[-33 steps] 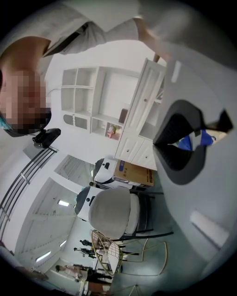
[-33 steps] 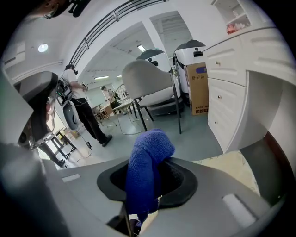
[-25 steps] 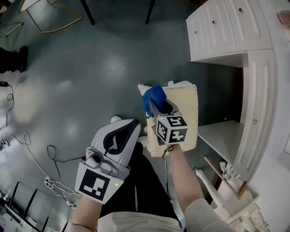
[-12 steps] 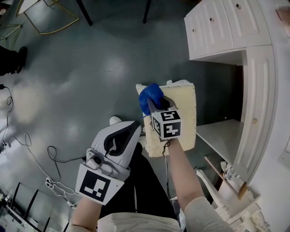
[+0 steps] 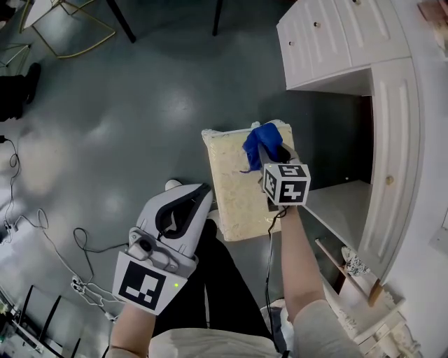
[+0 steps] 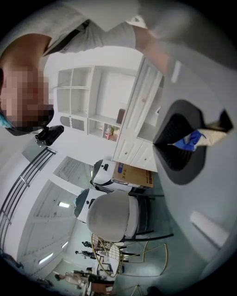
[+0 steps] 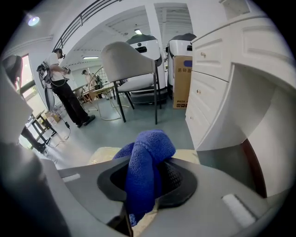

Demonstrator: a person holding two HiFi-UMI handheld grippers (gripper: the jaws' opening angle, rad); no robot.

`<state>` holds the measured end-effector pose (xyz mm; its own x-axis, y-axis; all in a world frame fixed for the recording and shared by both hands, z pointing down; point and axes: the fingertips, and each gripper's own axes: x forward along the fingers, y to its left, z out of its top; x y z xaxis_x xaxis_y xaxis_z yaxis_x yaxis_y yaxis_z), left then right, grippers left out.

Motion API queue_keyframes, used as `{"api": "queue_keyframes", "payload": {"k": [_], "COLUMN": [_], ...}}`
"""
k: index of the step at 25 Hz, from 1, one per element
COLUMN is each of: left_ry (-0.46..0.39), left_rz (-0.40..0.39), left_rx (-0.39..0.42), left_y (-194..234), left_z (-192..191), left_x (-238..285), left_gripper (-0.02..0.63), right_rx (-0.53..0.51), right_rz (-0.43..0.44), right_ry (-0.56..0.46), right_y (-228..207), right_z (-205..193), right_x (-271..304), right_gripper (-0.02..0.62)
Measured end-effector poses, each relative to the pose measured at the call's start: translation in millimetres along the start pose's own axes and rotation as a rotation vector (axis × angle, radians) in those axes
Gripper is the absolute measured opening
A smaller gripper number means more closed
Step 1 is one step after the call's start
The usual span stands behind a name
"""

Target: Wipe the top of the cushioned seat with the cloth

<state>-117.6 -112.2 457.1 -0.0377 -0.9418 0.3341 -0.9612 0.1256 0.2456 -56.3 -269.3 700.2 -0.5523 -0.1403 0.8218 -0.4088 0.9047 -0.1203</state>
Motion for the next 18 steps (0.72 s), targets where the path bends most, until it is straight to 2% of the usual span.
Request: {"api": "queue_keyframes", "payload": {"k": [10, 18], "left_ry": [0.010, 0.010], "left_rz": [-0.013, -0.016], "left_rx": [0.018, 0.016], "left_y": [-21, -31], "left_z": [-2, -2], "left_x": [5, 7], "left_gripper": [0.000, 0.000], "right_rx": [0.060, 0.086], "right_rz": [-0.085, -0.080], "right_ry": [0.005, 0.004], "right_y": [-61, -70], "right_z": [-13, -24], "right_x": [-17, -25], "right_gripper": [0.112, 0.110]}}
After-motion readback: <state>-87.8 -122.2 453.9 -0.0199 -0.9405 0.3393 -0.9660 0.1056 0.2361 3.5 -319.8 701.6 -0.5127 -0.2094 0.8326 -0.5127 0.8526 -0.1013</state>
